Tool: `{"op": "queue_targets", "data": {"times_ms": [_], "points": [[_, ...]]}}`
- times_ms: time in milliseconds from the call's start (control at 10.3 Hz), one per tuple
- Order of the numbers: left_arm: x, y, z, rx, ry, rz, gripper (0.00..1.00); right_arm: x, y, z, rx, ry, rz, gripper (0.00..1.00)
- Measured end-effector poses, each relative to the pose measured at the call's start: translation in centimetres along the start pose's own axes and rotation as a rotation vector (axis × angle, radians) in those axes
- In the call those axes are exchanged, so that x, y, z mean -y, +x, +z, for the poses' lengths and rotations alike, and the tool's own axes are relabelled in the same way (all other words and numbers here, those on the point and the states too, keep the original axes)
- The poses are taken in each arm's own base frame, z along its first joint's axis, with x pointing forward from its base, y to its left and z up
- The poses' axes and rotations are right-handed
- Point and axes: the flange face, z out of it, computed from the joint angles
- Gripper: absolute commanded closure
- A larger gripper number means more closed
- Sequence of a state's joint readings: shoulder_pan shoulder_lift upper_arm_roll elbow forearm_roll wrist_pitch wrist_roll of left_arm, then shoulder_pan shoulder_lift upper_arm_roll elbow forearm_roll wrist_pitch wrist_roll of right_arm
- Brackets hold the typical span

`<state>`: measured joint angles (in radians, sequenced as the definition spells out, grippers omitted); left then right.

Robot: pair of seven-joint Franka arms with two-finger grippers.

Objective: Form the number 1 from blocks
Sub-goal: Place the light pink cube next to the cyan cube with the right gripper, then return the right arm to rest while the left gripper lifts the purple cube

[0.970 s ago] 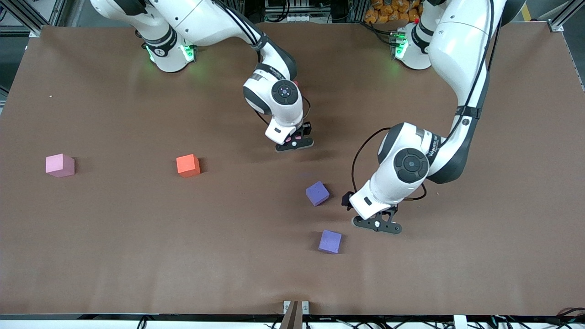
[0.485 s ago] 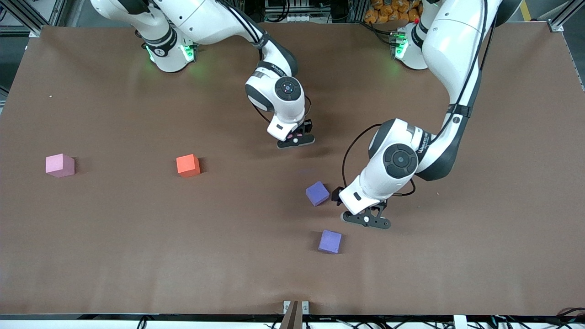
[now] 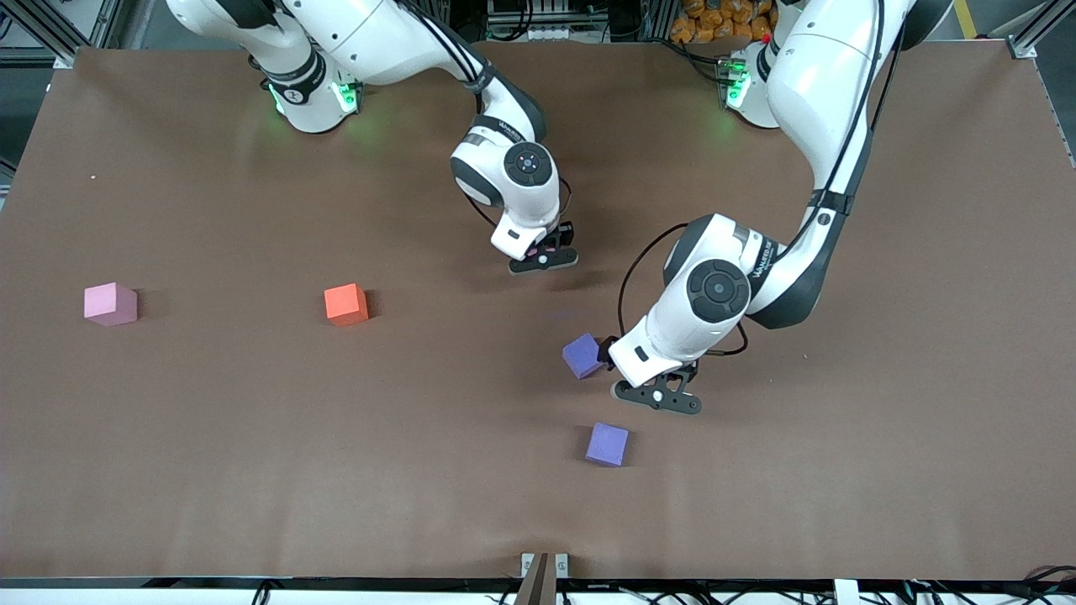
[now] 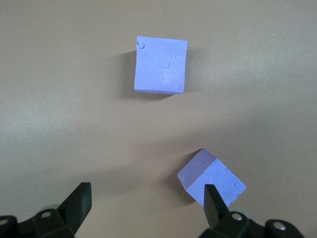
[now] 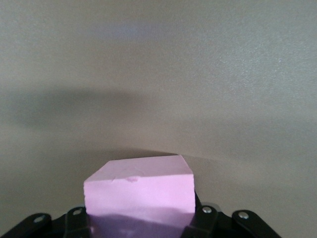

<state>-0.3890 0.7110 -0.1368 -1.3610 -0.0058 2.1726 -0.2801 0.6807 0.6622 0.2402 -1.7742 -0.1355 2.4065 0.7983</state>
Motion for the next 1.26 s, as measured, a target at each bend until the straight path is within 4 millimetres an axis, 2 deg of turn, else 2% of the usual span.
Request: {"op": "queue_targets", "data": {"times_ms": [97,388,582,679,776,970,1067,1261], "points": [[0.2,0.0,0.2,0.005,-0.004,-0.012,0.0,-0.1,0.1,0.1,-0.001,0.001,0.002,0.0],[0.6,-0.1,1.2,0.023,-0.015,-0.043,0.0,-0.7,0.7,0.1,-0.008,-0.005,0.014,0.0],[-0.2,-0.4,1.8,0.032,-0.014,-0.031,0.0,-0.8,1.3,-0.9,-0.011,-0.011,0.02,0.0],[-0.8,-0.6,2.0,0.032,-0.006,0.001,0.0,-1.0,2.2,-2.2,-0.013,-0.017,0.031,0.0],[-1.4,-0.8,2.0,0.029,0.006,0.063,0.0,-1.6,3.7,-4.6,-0.017,-0.026,0.052,0.0],[-1.8,-0.9,2.0,0.025,0.02,0.168,0.0,-4.2,6.6,-10.2,-0.024,-0.038,0.106,0.0],[-0.9,-0.6,1.9,0.022,0.024,0.188,0.0,-5.8,7.7,-12.4,-0.032,-0.037,0.135,0.0],[1.4,0.1,1.7,0.018,0.029,0.18,0.0,-10.4,10.0,-14.8,-0.032,-0.046,0.21,0.0]]}}
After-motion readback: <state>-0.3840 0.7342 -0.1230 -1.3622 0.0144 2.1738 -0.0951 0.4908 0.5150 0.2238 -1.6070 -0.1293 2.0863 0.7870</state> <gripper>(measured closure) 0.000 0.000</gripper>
